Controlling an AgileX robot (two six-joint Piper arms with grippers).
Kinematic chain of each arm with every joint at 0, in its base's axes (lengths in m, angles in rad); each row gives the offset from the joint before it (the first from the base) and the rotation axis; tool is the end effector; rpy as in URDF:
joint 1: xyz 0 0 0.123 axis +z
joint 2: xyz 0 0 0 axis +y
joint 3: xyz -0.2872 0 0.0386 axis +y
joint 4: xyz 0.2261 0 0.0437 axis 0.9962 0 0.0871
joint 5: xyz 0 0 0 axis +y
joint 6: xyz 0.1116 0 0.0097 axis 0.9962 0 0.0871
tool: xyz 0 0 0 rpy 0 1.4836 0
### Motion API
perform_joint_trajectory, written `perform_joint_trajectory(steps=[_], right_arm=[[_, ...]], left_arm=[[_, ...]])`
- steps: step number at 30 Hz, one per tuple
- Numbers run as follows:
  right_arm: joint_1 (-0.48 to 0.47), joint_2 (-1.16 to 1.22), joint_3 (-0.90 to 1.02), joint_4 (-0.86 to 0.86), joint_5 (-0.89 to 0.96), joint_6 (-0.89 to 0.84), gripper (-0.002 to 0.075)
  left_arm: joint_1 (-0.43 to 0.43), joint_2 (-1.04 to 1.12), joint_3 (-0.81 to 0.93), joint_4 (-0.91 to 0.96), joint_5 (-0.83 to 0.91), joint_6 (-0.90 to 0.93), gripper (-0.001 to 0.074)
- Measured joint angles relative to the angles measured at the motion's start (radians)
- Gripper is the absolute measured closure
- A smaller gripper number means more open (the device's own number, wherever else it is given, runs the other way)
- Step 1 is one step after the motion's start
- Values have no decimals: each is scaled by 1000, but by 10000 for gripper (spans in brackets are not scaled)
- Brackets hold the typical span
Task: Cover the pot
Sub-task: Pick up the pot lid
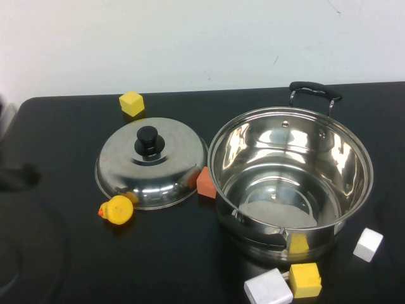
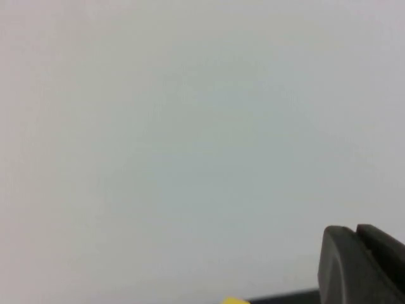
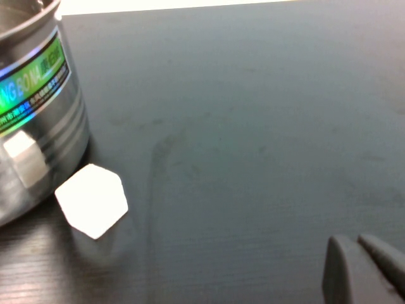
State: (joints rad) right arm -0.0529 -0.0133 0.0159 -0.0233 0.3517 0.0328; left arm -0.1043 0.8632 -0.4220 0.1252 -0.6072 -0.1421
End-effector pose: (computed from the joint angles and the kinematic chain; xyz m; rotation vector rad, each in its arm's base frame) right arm 0.0464 -0.0034 0.1713 0.0643 1.8368 -0.0368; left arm 0.1723 -0.0261 0.3368 0.1038 1.3198 -0.1690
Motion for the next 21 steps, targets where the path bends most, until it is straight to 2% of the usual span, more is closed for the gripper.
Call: perform_joint_trajectory(steps=[3, 5, 7, 12, 14, 18, 21], right_arm=[[0, 0, 0, 0, 0, 0, 728], [0, 0, 0, 0, 0, 0, 728], [0, 0, 0, 0, 0, 0, 728], [0, 0, 0, 0, 0, 0, 728], [0, 0, 0, 0, 0, 0, 728], [0, 0, 0, 0, 0, 0, 728], [0, 0, 0, 0, 0, 0, 728]], left_arm=[[0, 142, -50, 82, -43, -53, 707], [-2, 224, -90, 112, -57, -70, 654], [-2, 296, -131, 139, -68, -107, 579], [-2, 463, -246, 277, -78, -297, 329], [-4, 534, -286, 334, -82, -357, 272], [-30, 665, -354, 358, -82, -418, 231], [-62, 746, -398, 362, -82, -382, 223]])
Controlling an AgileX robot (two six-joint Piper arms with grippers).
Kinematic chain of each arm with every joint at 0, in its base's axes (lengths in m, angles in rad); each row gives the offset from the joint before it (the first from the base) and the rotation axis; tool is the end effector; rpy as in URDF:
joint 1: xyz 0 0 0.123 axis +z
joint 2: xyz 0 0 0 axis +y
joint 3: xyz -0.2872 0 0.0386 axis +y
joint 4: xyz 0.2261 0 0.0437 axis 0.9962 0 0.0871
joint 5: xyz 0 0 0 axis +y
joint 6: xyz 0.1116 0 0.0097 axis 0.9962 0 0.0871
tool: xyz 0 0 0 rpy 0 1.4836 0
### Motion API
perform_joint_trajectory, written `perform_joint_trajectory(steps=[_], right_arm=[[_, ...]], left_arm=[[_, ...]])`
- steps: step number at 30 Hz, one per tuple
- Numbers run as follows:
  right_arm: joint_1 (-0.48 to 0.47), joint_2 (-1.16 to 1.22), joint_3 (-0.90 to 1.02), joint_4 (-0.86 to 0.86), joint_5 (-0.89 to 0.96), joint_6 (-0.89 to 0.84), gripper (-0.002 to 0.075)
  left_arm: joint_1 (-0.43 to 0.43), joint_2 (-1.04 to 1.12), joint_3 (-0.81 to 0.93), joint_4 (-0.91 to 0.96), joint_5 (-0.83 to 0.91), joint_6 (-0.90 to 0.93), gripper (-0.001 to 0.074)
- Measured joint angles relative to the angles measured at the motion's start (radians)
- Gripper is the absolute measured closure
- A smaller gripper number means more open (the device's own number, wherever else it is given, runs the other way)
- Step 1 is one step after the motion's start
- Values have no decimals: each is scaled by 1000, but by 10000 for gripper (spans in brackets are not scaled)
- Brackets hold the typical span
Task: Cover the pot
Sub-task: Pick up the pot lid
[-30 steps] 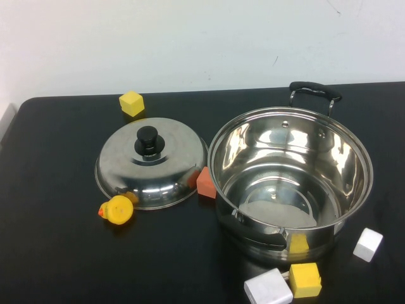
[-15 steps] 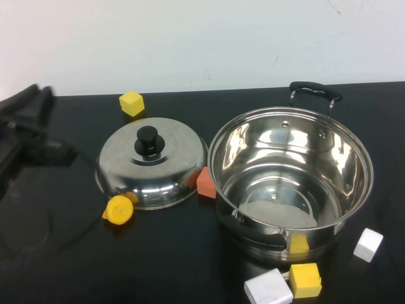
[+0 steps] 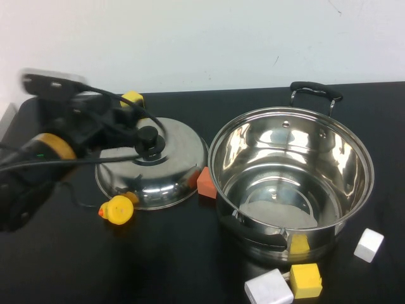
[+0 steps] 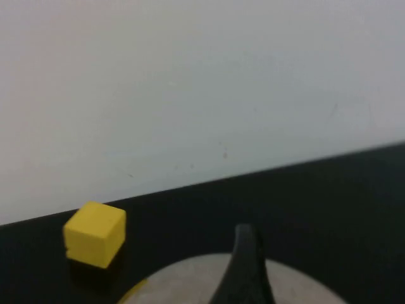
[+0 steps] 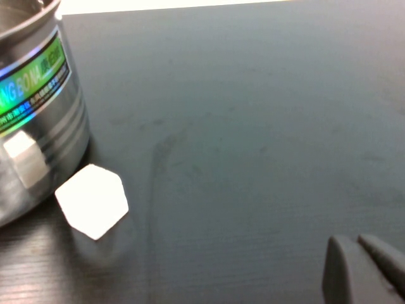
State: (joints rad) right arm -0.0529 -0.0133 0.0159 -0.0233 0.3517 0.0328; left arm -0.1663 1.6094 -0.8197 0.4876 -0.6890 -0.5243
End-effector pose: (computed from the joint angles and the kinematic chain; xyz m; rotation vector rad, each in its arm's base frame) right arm 0.0464 -0.0034 0.1713 0.0643 1.8368 -0.0368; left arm 0.3362 -0.0902 0.2708 0.2582 1.6425 -0.4781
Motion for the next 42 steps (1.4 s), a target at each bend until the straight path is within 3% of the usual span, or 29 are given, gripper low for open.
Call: perform_joint_trajectory(steps=[7, 18, 24, 27, 37, 42], right_arm=[[0, 0, 0, 0, 0, 0, 728], [0, 0, 0, 0, 0, 0, 728], [0, 0, 0, 0, 0, 0, 728], [0, 0, 0, 0, 0, 0, 728], [0, 0, 0, 0, 0, 0, 728], [0, 0, 0, 0, 0, 0, 728]], left_arm=[[-87, 161, -105, -123, 78, 147, 222], [-95, 259, -121, -220, 121, 159, 225], [-95, 292, -126, -226, 83, 159, 312], [-95, 298, -126, -230, 71, 156, 406], [-95, 272, -126, -221, 93, 162, 404], [-95, 120, -126, -230, 163, 264, 404]])
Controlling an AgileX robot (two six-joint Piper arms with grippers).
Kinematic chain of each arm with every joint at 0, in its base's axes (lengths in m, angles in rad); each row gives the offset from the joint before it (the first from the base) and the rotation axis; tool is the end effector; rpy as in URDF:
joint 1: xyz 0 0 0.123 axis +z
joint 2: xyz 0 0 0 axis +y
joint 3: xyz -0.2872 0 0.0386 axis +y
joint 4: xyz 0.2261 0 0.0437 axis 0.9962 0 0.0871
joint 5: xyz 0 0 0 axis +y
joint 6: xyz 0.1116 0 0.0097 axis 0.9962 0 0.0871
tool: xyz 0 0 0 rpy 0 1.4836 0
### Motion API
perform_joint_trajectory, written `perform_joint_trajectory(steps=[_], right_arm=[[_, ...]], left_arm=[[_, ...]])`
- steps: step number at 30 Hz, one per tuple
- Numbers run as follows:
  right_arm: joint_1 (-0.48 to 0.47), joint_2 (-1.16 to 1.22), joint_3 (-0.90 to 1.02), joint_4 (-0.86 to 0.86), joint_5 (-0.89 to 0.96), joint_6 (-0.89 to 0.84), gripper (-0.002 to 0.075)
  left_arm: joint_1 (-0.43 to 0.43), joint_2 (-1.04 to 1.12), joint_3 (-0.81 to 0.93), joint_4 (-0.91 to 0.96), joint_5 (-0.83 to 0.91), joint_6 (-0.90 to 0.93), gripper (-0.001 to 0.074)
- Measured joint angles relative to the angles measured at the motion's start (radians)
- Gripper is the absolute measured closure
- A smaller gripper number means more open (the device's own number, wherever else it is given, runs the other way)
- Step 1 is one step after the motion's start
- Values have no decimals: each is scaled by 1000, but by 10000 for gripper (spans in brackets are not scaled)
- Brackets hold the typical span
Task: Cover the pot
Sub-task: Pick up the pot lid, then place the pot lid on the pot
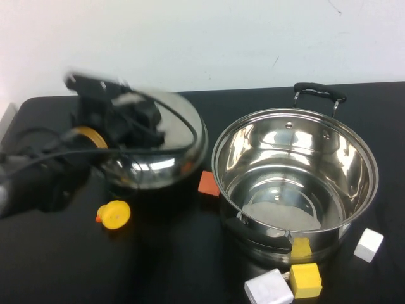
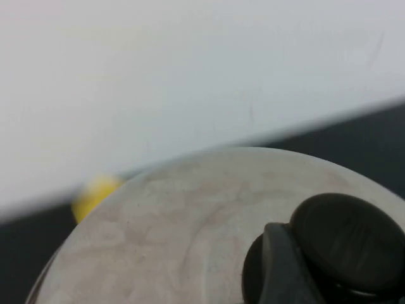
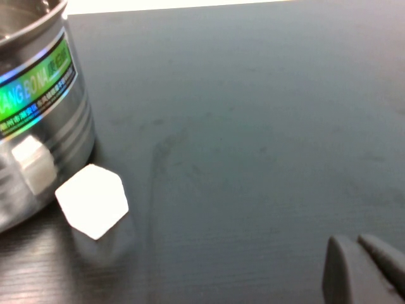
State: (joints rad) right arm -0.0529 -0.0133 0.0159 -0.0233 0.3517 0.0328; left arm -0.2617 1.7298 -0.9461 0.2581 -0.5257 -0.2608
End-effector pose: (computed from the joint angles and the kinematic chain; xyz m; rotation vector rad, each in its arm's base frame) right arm 0.0464 -0.0034 0.1713 0.0643 1.8368 -0.0368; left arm 0.3670 -0.1131 0.2513 0.2919 1.7418 -0.3295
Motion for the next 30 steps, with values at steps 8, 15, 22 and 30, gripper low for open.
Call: perform_joint_trajectory(steps=[8, 15, 22, 30], right_arm=[[0, 0, 0, 0, 0, 0, 728], [0, 0, 0, 0, 0, 0, 728], [0, 0, 0, 0, 0, 0, 728], [0, 0, 0, 0, 0, 0, 728]], left_arm=[[-11, -312, 0, -9, 55, -33, 404], [-152, -469, 0, 301, 41, -442, 404], [-326, -355, 0, 394, -1, -528, 404], [-391, -177, -79, 410, -7, -532, 404]])
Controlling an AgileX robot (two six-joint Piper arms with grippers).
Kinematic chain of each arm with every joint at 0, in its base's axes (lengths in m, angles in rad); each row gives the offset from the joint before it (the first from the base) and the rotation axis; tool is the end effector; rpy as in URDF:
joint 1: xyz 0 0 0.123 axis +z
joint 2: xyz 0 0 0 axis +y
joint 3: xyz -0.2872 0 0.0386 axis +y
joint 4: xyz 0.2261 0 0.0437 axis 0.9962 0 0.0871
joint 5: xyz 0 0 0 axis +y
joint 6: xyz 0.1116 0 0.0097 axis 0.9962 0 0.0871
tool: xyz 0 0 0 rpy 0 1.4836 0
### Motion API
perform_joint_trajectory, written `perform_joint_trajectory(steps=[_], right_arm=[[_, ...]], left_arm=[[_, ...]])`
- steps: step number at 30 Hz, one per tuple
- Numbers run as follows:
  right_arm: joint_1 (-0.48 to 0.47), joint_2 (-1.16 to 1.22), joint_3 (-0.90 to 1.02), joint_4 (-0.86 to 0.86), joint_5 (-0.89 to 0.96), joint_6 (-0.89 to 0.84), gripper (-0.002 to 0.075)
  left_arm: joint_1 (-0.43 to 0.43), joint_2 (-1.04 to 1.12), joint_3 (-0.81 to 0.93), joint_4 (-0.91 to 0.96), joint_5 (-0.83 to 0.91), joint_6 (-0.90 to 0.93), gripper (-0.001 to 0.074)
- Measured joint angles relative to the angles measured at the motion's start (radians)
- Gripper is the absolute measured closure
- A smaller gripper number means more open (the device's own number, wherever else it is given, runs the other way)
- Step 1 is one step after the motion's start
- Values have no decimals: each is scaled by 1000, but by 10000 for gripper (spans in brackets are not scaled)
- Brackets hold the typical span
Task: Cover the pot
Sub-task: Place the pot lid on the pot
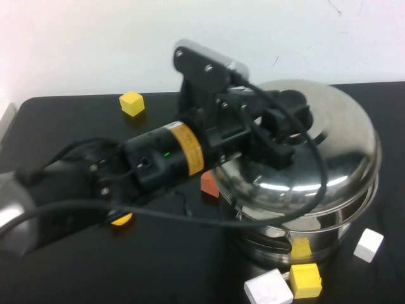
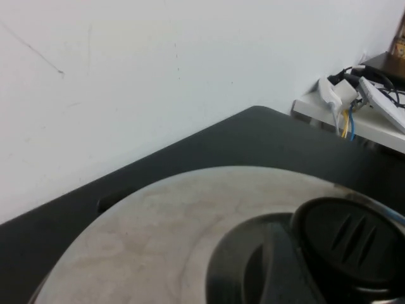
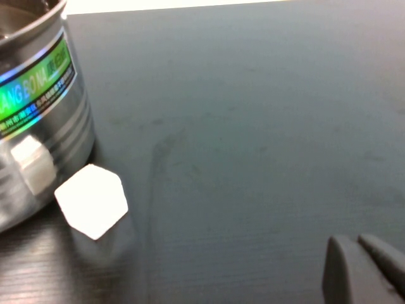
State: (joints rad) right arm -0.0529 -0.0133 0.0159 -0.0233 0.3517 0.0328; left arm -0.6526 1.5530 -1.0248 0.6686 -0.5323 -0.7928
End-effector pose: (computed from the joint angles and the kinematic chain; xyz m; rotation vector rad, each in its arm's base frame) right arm 0.0464 -0.0034 0.1713 0.0643 1.8368 -0.0368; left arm 0.2624 -0.2448 0.3337 0.6251 1.5316 -0.9067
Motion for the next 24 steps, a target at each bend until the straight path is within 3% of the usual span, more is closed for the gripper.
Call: perform_joint_trajectory(steps=[24], right_arm=[[0, 0, 0, 0, 0, 0, 728]], left_arm=[[-2, 169, -82, 140, -2, -62, 404]])
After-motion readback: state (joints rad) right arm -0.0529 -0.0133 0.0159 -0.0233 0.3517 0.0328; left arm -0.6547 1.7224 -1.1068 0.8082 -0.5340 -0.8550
